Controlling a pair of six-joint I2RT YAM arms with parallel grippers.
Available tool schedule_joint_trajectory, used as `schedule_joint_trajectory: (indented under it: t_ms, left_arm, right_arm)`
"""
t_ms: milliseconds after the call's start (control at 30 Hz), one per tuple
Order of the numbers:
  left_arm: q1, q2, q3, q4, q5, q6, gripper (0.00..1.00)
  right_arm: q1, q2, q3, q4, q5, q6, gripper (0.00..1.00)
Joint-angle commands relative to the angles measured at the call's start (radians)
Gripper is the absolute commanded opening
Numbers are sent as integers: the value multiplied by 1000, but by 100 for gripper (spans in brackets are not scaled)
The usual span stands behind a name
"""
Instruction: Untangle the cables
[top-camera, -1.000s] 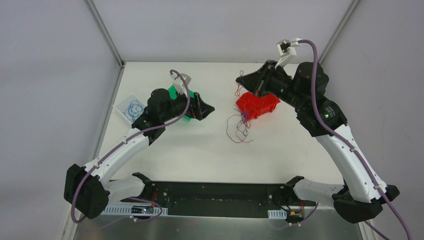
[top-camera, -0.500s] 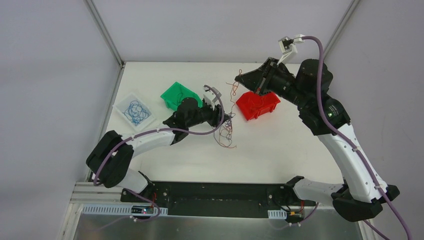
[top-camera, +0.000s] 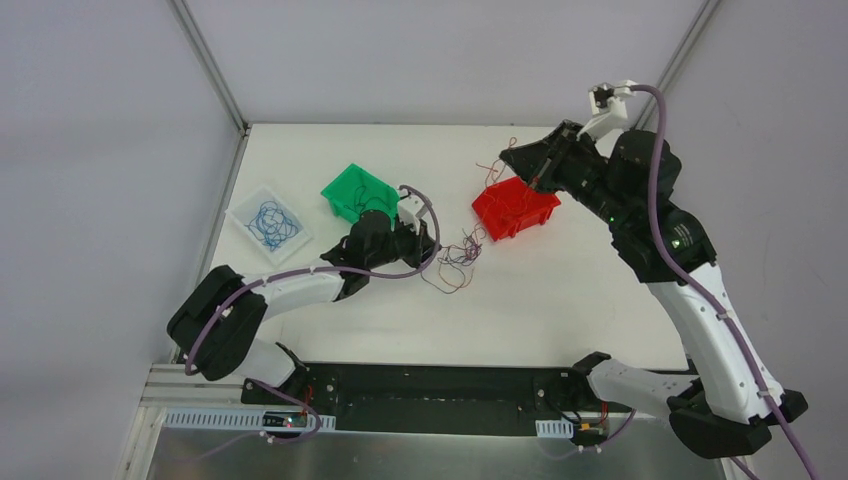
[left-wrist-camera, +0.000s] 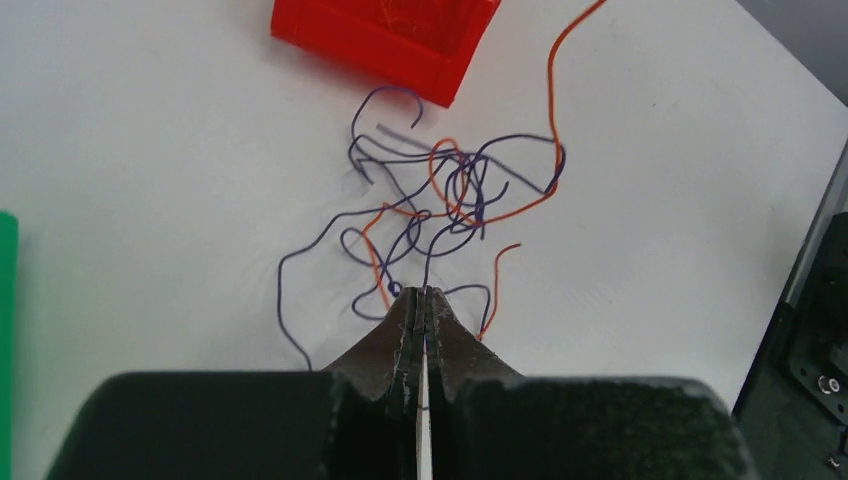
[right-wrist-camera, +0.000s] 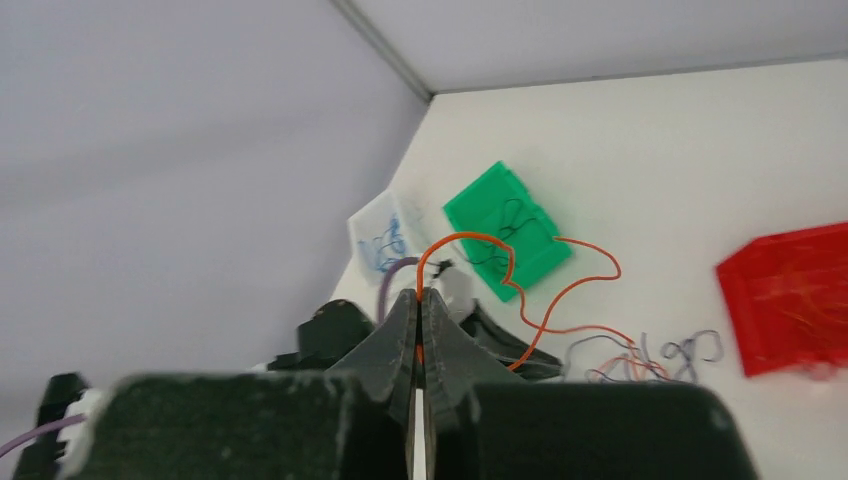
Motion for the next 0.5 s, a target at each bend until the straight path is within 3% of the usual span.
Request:
schedule_joint_trajectory:
  t_ms: [0, 133, 333, 467]
  left_arm:
    - [25, -115, -57, -71, -95, -11, 0]
    - [25, -145, -73, -84, -26, 25, 3]
    - [19, -54, -1, -44, 59, 51, 39]
    - [15, 36, 88, -58, 79, 67, 52]
  right_arm:
    - [-40, -103, -21, -46, 248, -87, 0]
    - [-56, -131, -2, -45, 279, -132, 0]
    - [-56, -109, 86, -45, 213, -139, 0]
    - [-55, -89, 124, -44, 171, -124, 0]
